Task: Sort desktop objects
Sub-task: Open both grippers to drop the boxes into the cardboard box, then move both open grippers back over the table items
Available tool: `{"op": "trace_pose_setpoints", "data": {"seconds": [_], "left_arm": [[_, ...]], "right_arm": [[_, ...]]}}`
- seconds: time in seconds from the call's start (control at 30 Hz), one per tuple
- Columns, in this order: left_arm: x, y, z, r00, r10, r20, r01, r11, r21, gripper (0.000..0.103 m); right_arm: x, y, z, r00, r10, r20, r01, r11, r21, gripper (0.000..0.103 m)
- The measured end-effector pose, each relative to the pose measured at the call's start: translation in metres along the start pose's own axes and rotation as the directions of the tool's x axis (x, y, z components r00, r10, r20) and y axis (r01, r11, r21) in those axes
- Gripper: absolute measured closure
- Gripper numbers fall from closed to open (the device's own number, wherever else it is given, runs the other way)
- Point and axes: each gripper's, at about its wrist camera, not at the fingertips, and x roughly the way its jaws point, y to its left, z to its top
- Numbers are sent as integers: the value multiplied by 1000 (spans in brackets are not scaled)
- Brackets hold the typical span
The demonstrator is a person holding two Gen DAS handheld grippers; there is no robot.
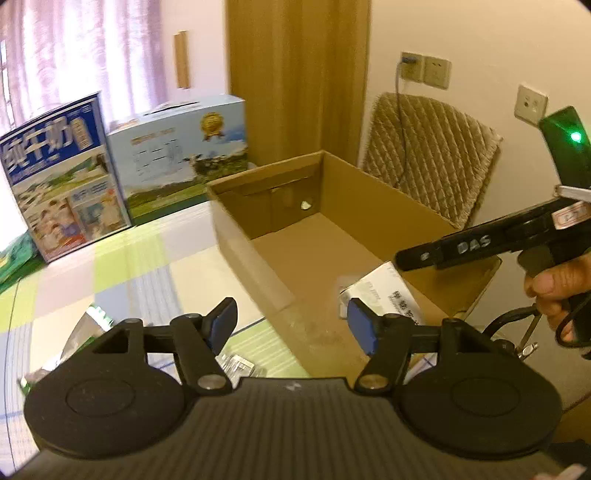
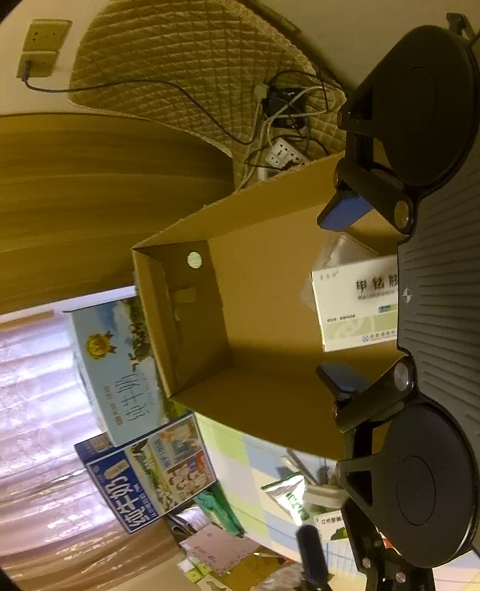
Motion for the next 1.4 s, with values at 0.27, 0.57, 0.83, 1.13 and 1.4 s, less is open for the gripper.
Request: {"op": "trace_pose_setpoints", "data": {"seconds": [0.27, 0.57, 0.83, 1.13, 1.4], "left_arm": [[-38, 23, -29, 999, 39, -3, -39, 994, -98, 35], [-85, 49, -66, 996, 91, -12, -91, 983, -157, 19], [-126, 85, -105, 983, 182, -36, -186, 963, -195, 6], [-150, 121, -140, 966, 253, -62, -260, 936, -236, 2], [-142, 141, -162, 963, 250, -97, -267, 934, -238, 2]], "right_arm": [[-32, 21, -9, 999, 9, 32, -8, 1000, -20, 20], [-66, 72, -20, 995, 50, 92, -44, 997, -68, 2], [-89, 117, -39, 981, 145, 126, -134, 987, -92, 2], [-64, 178, -83, 976, 215, 32, -207, 963, -172, 2], [-31, 191, -110, 981, 190, -35, -193, 961, -199, 2]]}}
